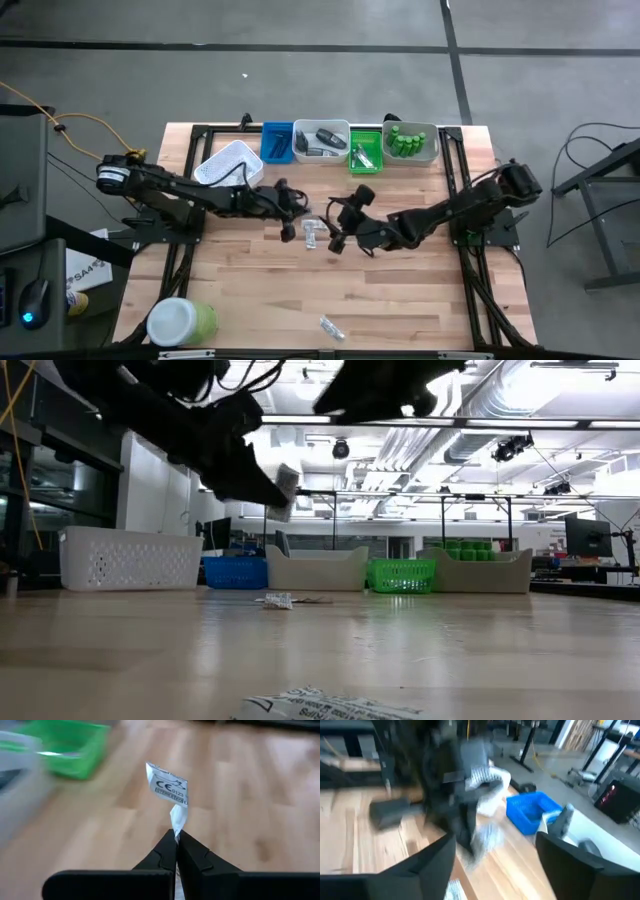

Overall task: Pick & Place Travel size toiletries
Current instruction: Put the bandage pack into the left white bin

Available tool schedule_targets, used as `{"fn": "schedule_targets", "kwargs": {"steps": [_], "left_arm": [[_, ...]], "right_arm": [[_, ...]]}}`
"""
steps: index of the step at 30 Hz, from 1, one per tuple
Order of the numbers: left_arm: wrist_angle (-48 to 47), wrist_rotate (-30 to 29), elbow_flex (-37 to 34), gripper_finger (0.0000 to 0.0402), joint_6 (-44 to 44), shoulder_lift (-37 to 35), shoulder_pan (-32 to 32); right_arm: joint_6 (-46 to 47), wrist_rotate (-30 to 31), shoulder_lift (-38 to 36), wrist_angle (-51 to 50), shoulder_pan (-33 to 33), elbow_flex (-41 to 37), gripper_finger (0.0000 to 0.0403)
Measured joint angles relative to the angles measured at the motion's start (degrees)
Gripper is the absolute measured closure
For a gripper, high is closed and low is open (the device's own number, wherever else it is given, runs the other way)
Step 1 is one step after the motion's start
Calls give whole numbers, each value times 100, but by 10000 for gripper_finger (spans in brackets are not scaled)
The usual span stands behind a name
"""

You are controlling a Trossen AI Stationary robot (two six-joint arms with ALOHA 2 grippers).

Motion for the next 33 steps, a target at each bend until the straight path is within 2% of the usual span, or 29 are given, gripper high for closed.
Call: {"fn": "schedule_targets", "kwargs": {"steps": [3,5,9,11,14,18,22,27,33], "left_arm": [[-930,-924,171,401,9,-351,0],[-1896,-1642,354,401,-63,-649,0],[-3840,-3044,814,401,-553,-1005,34],[-4685,-3418,1042,401,-984,-1064,153],[-5899,-3423,1184,401,-1682,-1137,537],[-6917,-3228,1196,401,-2554,-1108,1157],[-7351,-2861,1198,401,-2942,-1079,1691],[-7362,-2121,1200,399,-2833,-1081,2183],[-7515,-2036,1200,361,-2815,-1081,2332]], "right_arm": [[356,-48,-266,-590,45,-18,108],[556,-84,-292,-697,38,4,93],[608,-86,-312,-902,105,-17,81],[669,-72,-310,-965,109,0,81],[754,-73,-296,-1043,108,-9,81],[773,-37,-296,-1044,105,-9,89],[773,-47,-296,-1067,107,-9,97],[773,-49,-296,-1088,107,-9,103],[773,-51,-296,-1094,107,-9,105]]}}
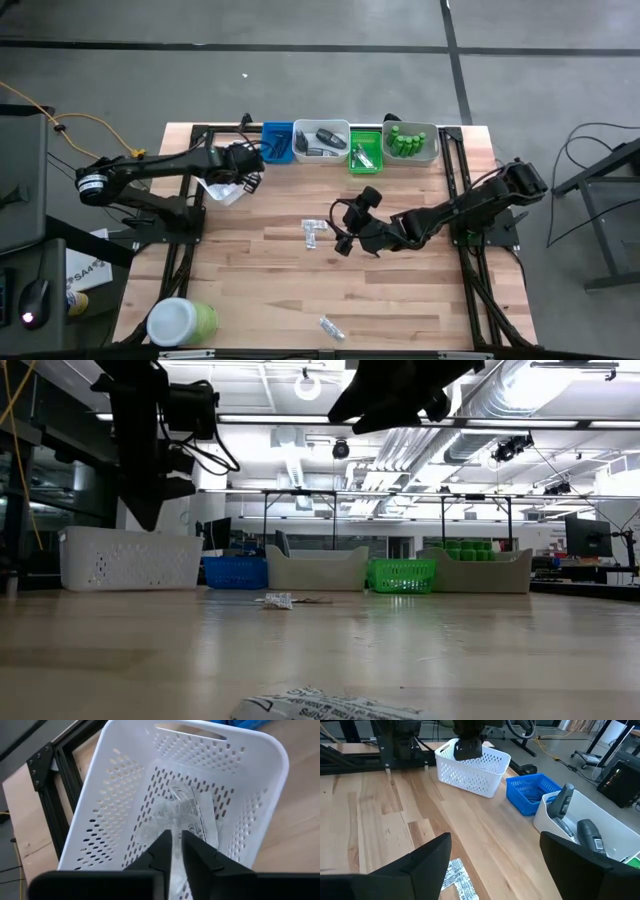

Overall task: Pick & Place Travel size toiletries
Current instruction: Put the bandage pack into the left white bin

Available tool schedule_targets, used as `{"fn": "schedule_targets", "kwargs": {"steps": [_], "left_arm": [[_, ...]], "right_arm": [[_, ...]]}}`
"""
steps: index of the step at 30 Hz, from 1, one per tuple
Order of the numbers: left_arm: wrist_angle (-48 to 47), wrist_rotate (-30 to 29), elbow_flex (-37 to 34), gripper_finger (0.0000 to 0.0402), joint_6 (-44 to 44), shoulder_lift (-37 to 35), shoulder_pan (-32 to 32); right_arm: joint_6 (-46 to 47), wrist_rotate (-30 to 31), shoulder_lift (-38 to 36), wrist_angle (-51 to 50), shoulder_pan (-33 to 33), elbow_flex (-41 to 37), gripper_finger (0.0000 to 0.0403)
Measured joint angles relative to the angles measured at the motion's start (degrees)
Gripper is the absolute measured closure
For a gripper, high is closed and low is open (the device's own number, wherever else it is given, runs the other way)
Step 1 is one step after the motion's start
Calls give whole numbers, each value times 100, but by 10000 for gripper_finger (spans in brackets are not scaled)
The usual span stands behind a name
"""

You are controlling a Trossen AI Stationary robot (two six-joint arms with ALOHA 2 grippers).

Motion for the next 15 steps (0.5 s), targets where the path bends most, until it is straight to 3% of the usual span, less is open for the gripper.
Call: {"fn": "schedule_targets", "kwargs": {"steps": [8,15], "left_arm": [[-44,-20,0,295,-28,0,-13],[135,-275,0,286,126,-2,-349]], "right_arm": [[23,0,2,-6,0,0,105],[273,-254,2,-292,9,0,105]]}}
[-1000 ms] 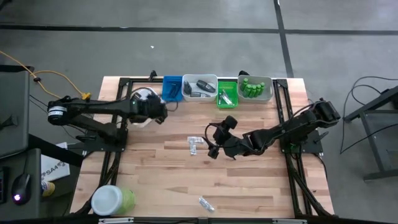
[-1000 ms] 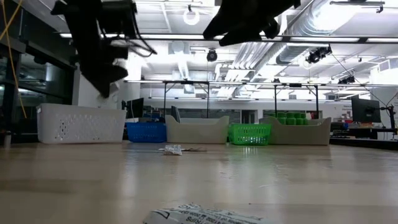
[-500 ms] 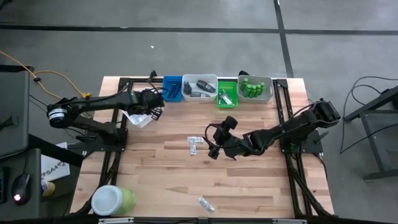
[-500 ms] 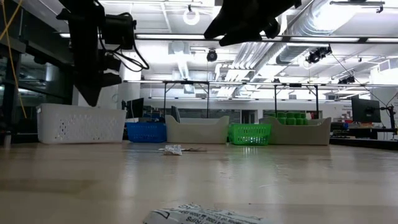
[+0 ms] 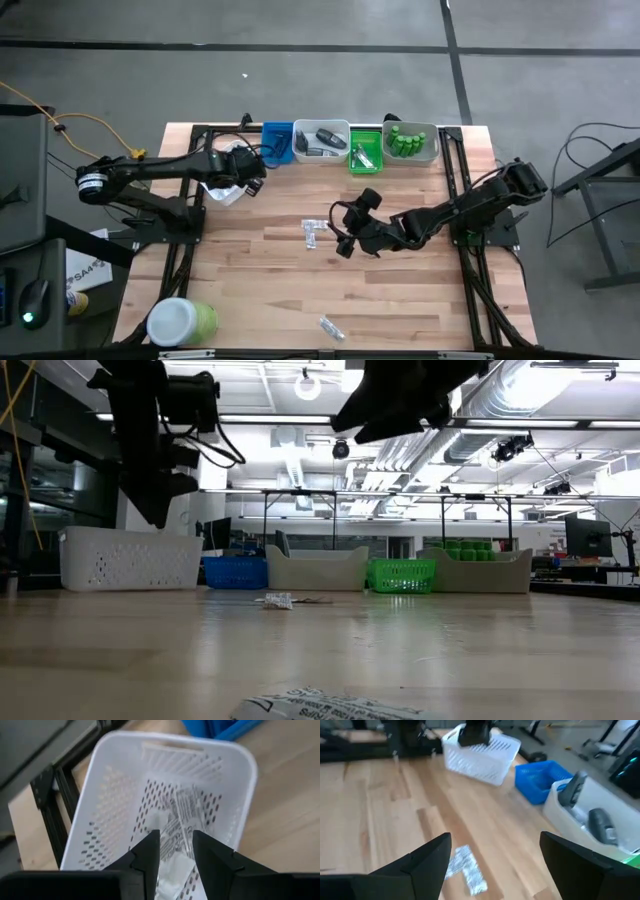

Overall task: Pick & Place Travel size toiletries
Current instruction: Put the bandage pack into the left white bin

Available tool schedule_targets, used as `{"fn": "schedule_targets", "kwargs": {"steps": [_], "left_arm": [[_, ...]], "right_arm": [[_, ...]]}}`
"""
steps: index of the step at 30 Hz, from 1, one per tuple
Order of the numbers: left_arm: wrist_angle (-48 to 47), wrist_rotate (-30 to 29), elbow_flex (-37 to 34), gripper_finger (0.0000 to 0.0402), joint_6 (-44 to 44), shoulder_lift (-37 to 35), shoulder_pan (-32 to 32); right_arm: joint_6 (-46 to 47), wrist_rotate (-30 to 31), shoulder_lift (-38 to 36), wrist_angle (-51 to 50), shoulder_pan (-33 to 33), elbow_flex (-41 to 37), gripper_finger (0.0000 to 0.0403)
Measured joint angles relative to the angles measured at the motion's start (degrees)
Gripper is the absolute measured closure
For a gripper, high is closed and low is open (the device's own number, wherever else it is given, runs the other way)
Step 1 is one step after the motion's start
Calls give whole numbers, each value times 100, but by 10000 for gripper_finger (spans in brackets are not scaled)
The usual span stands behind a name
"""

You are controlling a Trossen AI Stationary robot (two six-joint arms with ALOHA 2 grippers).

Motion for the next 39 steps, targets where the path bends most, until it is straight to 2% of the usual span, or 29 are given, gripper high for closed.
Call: {"fn": "schedule_targets", "kwargs": {"steps": [4,10,14,18,21,29,39], "left_arm": [[147,-209,-2,286,37,-75,-253],[195,-328,-4,286,204,-352,-401],[254,-339,-4,286,340,-589,-466],[224,-280,-7,286,351,-716,-462],[223,-246,-5,286,351,-736,-453],[227,-236,-7,286,366,-756,-455],[233,-239,-5,286,351,-756,-455]], "right_arm": [[119,-335,0,-215,0,0,105],[221,-434,16,-384,-74,0,105],[28,-1119,332,-330,-329,-6,105],[-25,-1882,741,138,-619,-9,105],[621,-2012,1053,467,-855,-9,105],[2635,-2127,1534,542,-1256,-9,105],[3173,-2854,1688,1112,-1248,13,105]]}}
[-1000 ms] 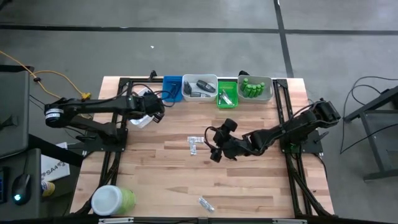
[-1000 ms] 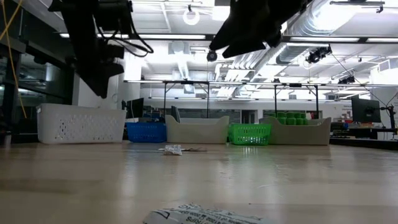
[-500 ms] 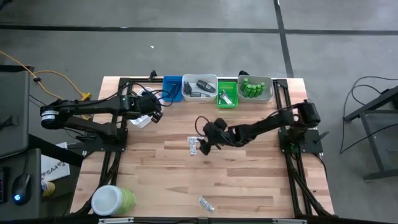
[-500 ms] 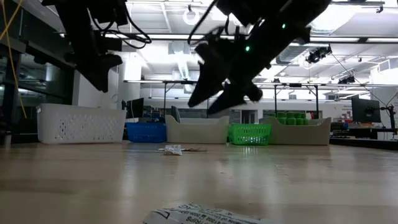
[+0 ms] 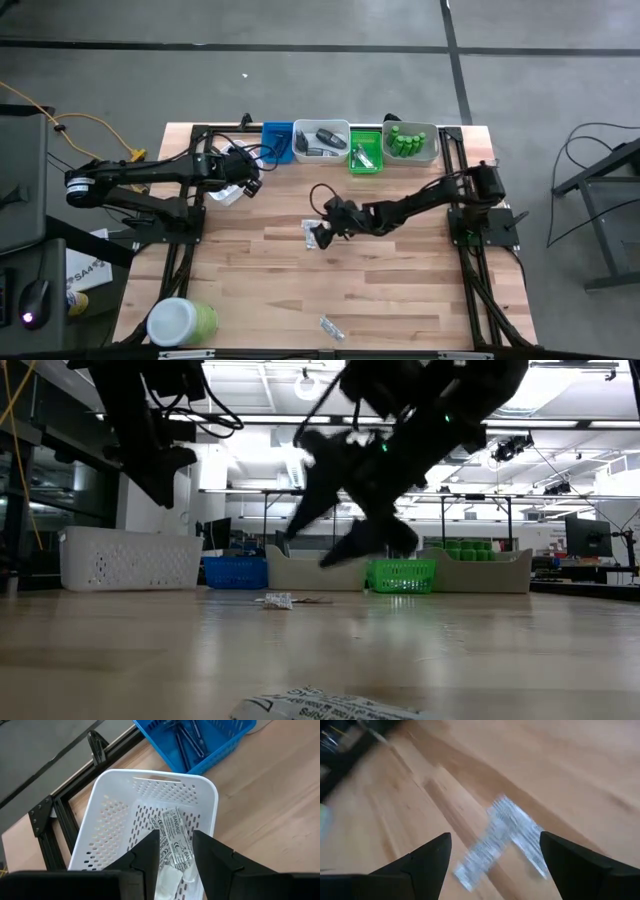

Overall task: Pick & Place Travel size toiletries
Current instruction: Put the bandage pack into the left white bin

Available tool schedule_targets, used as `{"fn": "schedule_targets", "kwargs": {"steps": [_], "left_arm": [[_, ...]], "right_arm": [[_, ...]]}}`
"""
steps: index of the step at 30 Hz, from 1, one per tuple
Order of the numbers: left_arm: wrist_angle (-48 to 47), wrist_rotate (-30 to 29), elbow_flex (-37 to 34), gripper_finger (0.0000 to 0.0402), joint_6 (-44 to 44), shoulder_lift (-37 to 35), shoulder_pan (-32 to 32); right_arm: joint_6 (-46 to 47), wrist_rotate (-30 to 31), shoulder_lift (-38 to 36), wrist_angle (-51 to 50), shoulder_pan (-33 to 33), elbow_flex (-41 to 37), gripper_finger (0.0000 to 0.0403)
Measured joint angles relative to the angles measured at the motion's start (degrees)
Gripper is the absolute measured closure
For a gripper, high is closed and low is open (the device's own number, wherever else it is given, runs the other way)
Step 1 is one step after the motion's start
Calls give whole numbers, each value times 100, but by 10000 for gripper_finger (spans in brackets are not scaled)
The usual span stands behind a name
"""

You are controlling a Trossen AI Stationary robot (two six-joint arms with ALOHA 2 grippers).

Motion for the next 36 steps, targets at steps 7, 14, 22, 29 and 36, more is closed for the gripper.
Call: {"fn": "schedule_targets", "kwargs": {"steps": [7,14,22,29,36], "left_arm": [[9,2,-85,286,-2,2,2],[6,40,-220,286,-40,3,2],[5,39,-231,286,-46,4,2],[0,42,-233,286,-46,4,2],[-3,44,-233,286,-46,4,2]], "right_arm": [[260,-263,409,182,-7,71,105],[328,-331,491,179,-4,70,105],[545,-261,497,-198,-4,70,105],[621,-174,487,-430,-2,74,105],[785,-174,469,-790,-1,85,105]]}}
